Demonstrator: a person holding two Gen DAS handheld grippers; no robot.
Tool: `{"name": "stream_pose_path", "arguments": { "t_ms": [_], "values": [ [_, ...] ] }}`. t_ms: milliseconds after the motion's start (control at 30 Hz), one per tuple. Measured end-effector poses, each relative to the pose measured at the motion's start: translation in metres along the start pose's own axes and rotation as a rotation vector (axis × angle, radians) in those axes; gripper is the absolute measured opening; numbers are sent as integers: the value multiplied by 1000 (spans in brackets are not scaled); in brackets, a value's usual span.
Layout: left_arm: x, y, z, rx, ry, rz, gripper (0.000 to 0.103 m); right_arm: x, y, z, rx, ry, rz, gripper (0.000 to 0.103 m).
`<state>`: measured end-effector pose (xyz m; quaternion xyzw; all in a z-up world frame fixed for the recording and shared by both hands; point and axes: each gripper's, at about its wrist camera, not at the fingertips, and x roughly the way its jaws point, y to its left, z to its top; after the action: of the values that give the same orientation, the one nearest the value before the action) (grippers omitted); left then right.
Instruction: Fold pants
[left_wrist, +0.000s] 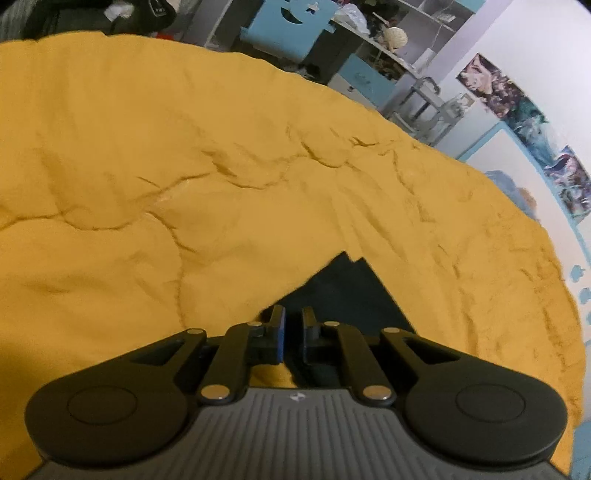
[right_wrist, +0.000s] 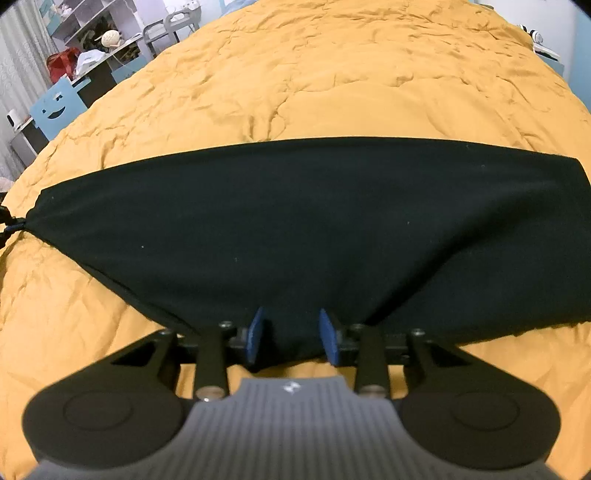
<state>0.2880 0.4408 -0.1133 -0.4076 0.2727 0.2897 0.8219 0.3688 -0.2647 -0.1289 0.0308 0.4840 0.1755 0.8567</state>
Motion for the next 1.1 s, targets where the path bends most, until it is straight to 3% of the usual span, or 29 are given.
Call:
{"name": "stream_pose_path", "arguments": {
  "t_ms": [233, 367, 467, 533, 667, 733, 800, 967, 1033, 1067, 1100],
  "values": [
    [-29, -13, 4, 86, -79, -42, 0, 2, -1, 2, 6, 3, 3, 30],
    [-18, -7, 2, 110, -39, 39, 0, 1, 0, 2, 1, 4, 1, 30],
    [-5, 0, -3, 71, -30, 25, 2, -1, 0, 2, -5, 3, 0, 32],
    [-3, 1, -4, 41, -32, 56, 9, -5, -1, 2, -6, -1, -3, 32],
    [-15, 10, 0, 18, -60, 50, 48, -17, -6, 4, 6, -29, -3, 38],
    [-16, 17, 3, -1, -28, 24, 54, -21, -9, 6, 1, -39, -11, 38],
    [-11, 23, 1, -45, 14, -30, 54, -23, -13, 9, 0, -50, -23, 41],
    [8, 17, -16, -39, -16, -57, 52, -32, -33, 10, 38, -60, -91, 42],
    [9, 11, -20, -18, -44, -48, 27, -37, -39, 7, 45, -59, -108, 42],
    [8, 8, -20, -21, -51, -53, 4, -39, -43, 5, 50, -58, -116, 42],
    [4, 5, -20, -26, -62, -72, 5, -41, -45, 3, 56, -58, -120, 43]
  ]
}}
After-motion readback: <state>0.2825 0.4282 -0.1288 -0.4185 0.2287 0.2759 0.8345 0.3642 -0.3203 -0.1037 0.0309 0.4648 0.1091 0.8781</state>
